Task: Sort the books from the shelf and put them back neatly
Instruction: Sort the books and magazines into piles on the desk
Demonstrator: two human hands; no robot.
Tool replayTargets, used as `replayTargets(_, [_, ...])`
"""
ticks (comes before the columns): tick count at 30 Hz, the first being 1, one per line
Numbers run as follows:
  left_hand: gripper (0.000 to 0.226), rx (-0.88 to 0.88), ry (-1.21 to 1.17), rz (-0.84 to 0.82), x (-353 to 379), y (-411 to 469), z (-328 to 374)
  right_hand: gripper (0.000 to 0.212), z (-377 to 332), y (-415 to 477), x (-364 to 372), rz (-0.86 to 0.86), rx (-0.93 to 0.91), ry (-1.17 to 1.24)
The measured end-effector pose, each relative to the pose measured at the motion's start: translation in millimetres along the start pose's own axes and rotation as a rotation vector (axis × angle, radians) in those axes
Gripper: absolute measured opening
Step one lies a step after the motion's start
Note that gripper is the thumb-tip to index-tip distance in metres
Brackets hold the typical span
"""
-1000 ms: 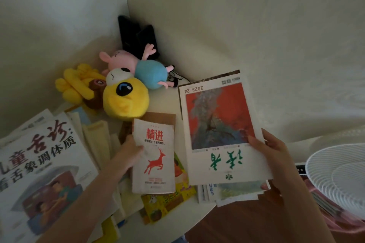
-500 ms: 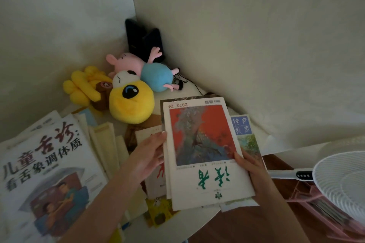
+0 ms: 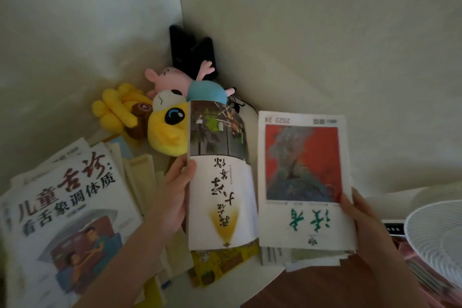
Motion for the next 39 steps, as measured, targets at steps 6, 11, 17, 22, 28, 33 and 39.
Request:
replayTargets(6, [0.021,-0.088,-0.076,-0.019,7,-9,0,0.036,2,0,29,-0.154,0.086,0.101])
replayTargets(11, [0.019,-0.099,-0.063,-0.014,25,-24,-10,0.052,25,3,79,-0.208,0.203,0.024])
replayTargets(17, [0.029,-0.228,0.005,-0.11,26,-35,-14,0.054,27,-4,74,-0.241,0.098,-0.113])
replayTargets(22, [0.045,0.018,0.756,-0.1,7,-7,-2,0.081,-33,-6,49,-0.276,-0.139,-0.592])
replayTargets(28, [0.101,0.967,1.364,-0.763,73,9,21,0.067,-97,-25,81,-0.423,-0.33,-1.179])
replayTargets(33, [0.059,1.072,1.631,-0.788,95,18,51,0.054,-122,-39,125,-0.357,-0.521,-1.55])
replayTargets(39, [0.048,0.725,1.58,-0.624,71,25,41,0.051,-135,-42,106,-0.145,-0.685,-0.975])
Point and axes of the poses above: each hand's wrist, its own y-axis towards the middle knuckle, its own x-axis out of the palm, z = x × y, the point moved 3 cm from there along y, towards the middle knuckle, and after that the axes turned 13 degrees about x, right-handed, at the moved point
